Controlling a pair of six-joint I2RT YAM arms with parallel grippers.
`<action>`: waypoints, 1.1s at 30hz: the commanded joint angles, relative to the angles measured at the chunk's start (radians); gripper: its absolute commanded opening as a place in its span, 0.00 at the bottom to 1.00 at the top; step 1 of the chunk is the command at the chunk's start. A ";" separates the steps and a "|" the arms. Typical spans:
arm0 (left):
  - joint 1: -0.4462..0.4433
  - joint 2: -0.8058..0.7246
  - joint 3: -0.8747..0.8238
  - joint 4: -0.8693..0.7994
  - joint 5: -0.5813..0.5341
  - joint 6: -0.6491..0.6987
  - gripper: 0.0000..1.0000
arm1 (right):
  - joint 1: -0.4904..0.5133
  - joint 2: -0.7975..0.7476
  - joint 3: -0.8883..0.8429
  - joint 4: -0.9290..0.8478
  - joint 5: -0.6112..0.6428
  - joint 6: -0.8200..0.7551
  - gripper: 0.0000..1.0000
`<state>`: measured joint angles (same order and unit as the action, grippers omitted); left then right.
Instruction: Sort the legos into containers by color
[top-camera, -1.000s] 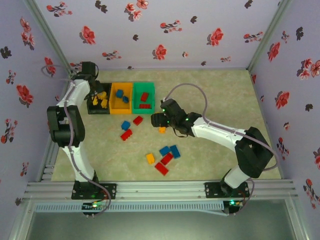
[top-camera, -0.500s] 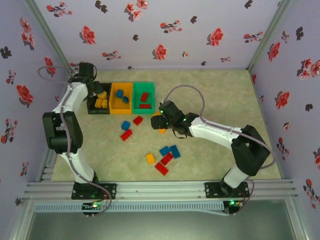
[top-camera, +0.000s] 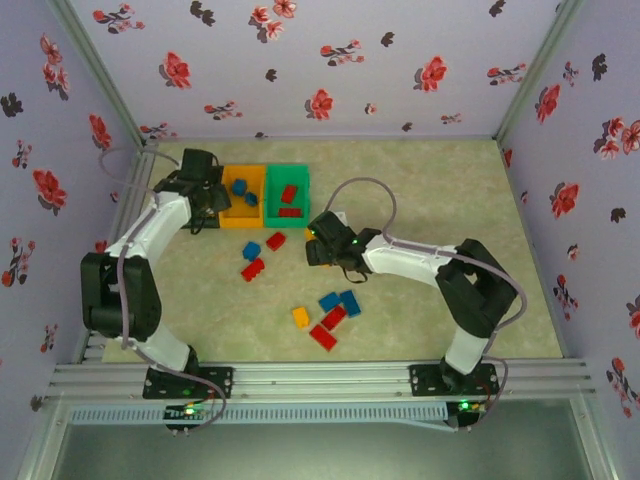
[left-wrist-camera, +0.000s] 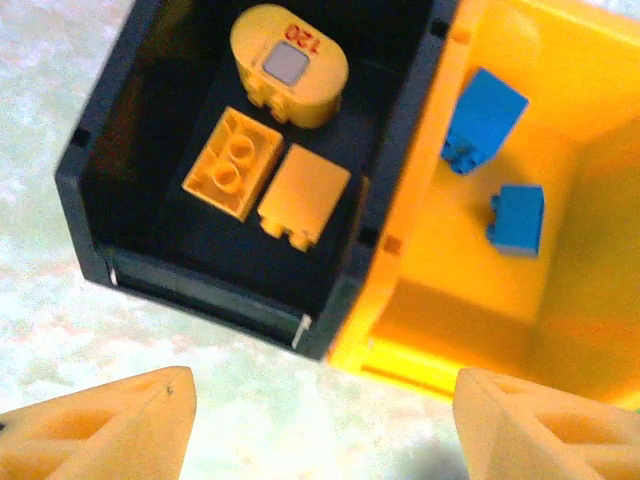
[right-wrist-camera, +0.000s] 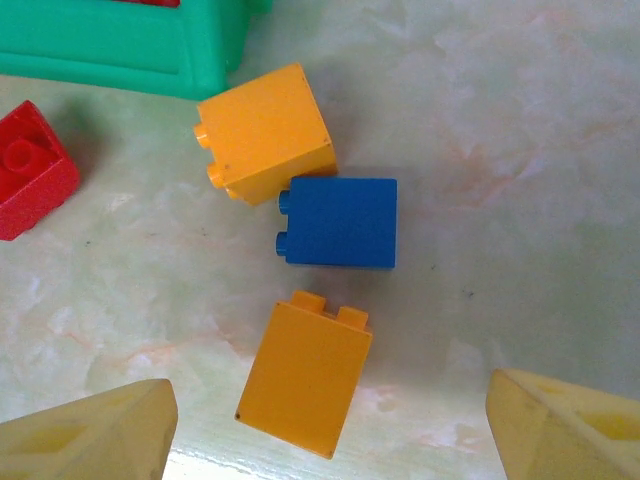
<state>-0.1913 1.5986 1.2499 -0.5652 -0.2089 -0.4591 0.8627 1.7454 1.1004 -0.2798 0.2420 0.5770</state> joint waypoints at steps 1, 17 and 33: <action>-0.040 -0.061 -0.041 0.022 0.002 0.015 0.70 | 0.005 0.031 0.043 -0.020 0.043 0.029 0.82; -0.138 -0.176 -0.165 0.007 -0.009 -0.042 0.70 | -0.042 0.288 0.315 -0.208 0.085 -0.028 0.70; -0.139 -0.227 -0.165 -0.015 -0.024 -0.042 0.71 | -0.075 0.359 0.362 -0.195 0.058 -0.069 0.52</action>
<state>-0.3275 1.3922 1.0908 -0.5610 -0.2100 -0.4885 0.7963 2.0781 1.4357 -0.4549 0.2913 0.5213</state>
